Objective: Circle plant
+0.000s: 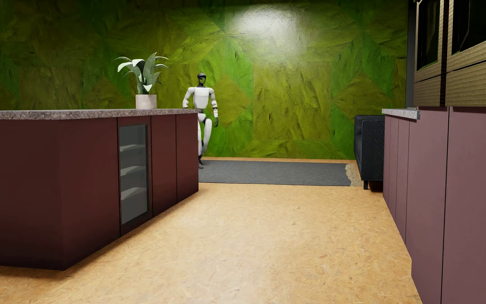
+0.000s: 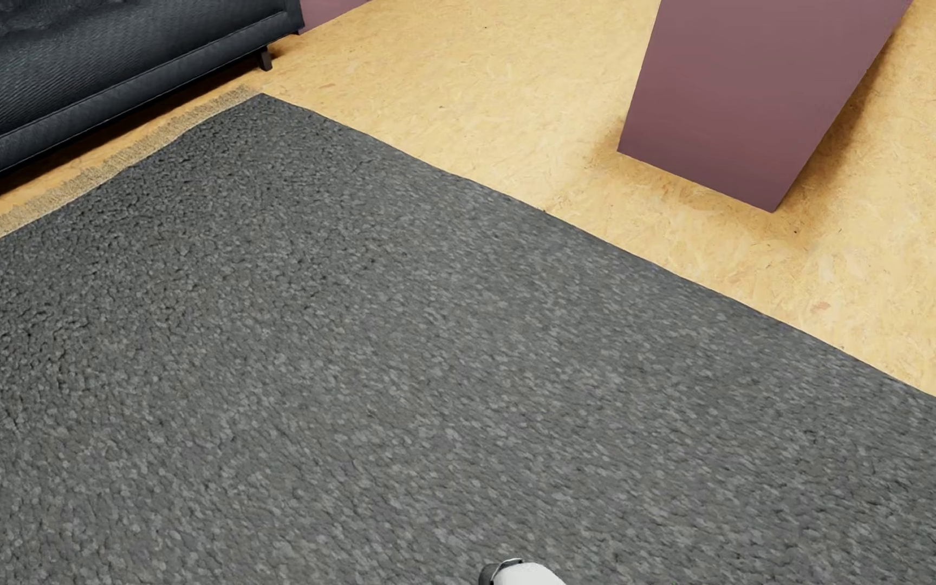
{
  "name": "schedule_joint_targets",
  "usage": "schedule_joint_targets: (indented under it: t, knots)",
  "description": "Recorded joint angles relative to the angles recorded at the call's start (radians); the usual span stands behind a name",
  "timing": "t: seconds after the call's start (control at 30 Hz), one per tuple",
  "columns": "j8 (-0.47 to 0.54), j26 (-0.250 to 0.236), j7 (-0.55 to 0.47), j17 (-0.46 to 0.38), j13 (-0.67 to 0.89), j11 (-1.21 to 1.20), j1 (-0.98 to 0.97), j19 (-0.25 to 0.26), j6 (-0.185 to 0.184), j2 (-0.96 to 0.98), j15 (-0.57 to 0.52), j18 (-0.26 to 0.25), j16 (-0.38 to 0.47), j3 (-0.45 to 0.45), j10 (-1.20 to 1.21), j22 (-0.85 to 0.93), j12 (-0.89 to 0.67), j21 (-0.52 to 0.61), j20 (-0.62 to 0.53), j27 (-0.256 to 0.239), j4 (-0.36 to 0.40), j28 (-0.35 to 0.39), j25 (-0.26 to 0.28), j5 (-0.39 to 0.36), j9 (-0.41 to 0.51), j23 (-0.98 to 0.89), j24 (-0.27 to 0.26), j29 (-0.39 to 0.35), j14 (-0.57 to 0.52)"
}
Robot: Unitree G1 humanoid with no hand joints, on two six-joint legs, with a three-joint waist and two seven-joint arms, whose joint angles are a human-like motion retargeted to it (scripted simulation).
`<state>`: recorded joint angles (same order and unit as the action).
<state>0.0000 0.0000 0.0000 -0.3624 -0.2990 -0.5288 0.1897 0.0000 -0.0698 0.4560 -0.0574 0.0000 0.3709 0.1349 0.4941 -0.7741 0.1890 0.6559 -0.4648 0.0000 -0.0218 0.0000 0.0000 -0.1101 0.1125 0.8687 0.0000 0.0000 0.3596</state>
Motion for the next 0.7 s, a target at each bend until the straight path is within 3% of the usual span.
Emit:
schedule_joint_targets:
  t: [0.03, 0.07, 0.1, 0.17, 0.23, 0.27, 0.3, 0.33, 0.4, 0.53, 0.57, 0.63, 0.7]
  knots:
    - [0.0, 0.0, 0.0, -0.003, -0.011, 0.084, 0.047, 0.0, 0.002, 0.025, 0.204, 0.0, 0.011, 0.017, -0.008, 0.017, -0.021, 0.011, 0.004, 0.0, -0.003, 0.0, 0.0, 0.005, -0.013, -0.005, 0.0, 0.0, 0.018]
    - [0.0, 0.0, 0.0, 0.0, -0.017, 0.084, 0.079, 0.0, -0.003, 0.048, 0.306, 0.0, 0.014, 0.036, 0.001, 0.016, -0.038, 0.018, 0.015, 0.0, -0.011, 0.0, 0.0, 0.006, -0.021, 0.012, 0.0, 0.0, 0.03]
    - [0.0, 0.0, 0.0, -0.005, -0.02, 0.071, 0.107, 0.0, -0.008, 0.065, 0.206, 0.0, 0.01, 0.068, 0.02, 0.009, -0.043, 0.031, 0.035, 0.0, -0.015, 0.0, 0.0, 0.007, -0.016, 0.012, 0.0, 0.0, 0.02]
    - [0.0, 0.0, 0.0, -0.002, -0.021, -0.07, 0.108, 0.0, -0.048, 0.125, -0.188, 0.0, -0.014, 0.079, 0.136, -0.023, -0.022, 0.043, 0.066, 0.0, -0.058, 0.0, 0.0, -0.026, -0.03, 0.033, 0.0, 0.0, -0.155]
    - [0.0, 0.0, 0.0, 0.002, 0.001, -0.153, -0.025, 0.0, -0.068, 0.049, -0.201, 0.0, -0.032, 0.02, 0.486, -0.078, 0.015, 0.056, 0.038, 0.0, -0.101, 0.0, 0.0, -0.088, -0.033, 0.062, 0.0, 0.0, -0.466]
    - [0.0, 0.0, 0.0, 0.001, 0.01, -0.145, -0.143, 0.0, -0.074, -0.016, -0.157, 0.0, -0.028, -0.017, 0.691, -0.087, 0.024, 0.035, 0.004, 0.0, -0.123, 0.0, 0.0, -0.118, -0.032, 0.043, 0.0, 0.0, -0.44]
    - [0.0, 0.0, 0.0, 0.004, 0.031, -0.102, -0.229, 0.0, -0.068, -0.126, -0.088, 0.0, -0.03, -0.068, 0.823, -0.085, 0.035, 0.012, -0.007, 0.0, -0.13, 0.0, 0.0, -0.131, -0.011, 0.036, 0.0, 0.0, -0.307]
    - [0.0, 0.0, 0.0, 0.005, 0.065, -0.061, -0.32, 0.0, -0.048, -0.231, -0.011, 0.0, -0.03, -0.124, 0.872, -0.094, 0.044, 0.007, -0.022, 0.0, -0.118, 0.0, 0.0, -0.122, 0.002, 0.038, 0.0, 0.0, -0.199]
    - [0.0, 0.0, 0.0, -0.013, 0.118, 0.023, -0.479, 0.0, -0.01, -0.413, 0.148, 0.0, -0.024, -0.248, 0.744, -0.096, 0.079, -0.016, -0.024, 0.0, -0.101, 0.0, 0.0, -0.102, 0.002, -0.02, 0.0, 0.0, -0.107]
    - [0.0, 0.0, 0.0, -0.05, 0.234, 0.127, -0.621, 0.0, 0.016, -0.697, 0.432, 0.0, -0.017, -0.363, 0.096, -0.12, 0.128, -0.101, -0.014, 0.0, -0.109, 0.0, 0.0, -0.058, -0.031, -0.103, 0.0, 0.0, -0.258]
    - [0.0, 0.0, 0.0, -0.055, 0.251, 0.123, -0.637, 0.0, 0.023, -0.723, 0.432, 0.0, -0.018, -0.378, 0.01, -0.132, 0.133, -0.12, -0.013, 0.0, -0.11, 0.0, 0.0, -0.049, -0.046, -0.118, 0.0, 0.0, -0.279]
    - [0.0, 0.0, 0.0, -0.057, 0.243, 0.059, -0.662, 0.0, 0.039, -0.791, 0.34, 0.0, -0.021, -0.41, 0.088, -0.165, 0.138, -0.141, -0.016, 0.0, -0.087, 0.0, 0.0, -0.012, -0.045, -0.145, 0.0, 0.0, -0.234]
    - [0.0, 0.0, 0.0, -0.016, 0.184, -0.187, -0.661, 0.0, 0.068, -0.747, 0.094, 0.0, -0.026, -0.425, 0.24, -0.219, 0.145, -0.184, -0.025, 0.0, -0.047, 0.0, 0.0, 0.041, -0.074, -0.117, 0.0, 0.0, -0.282]
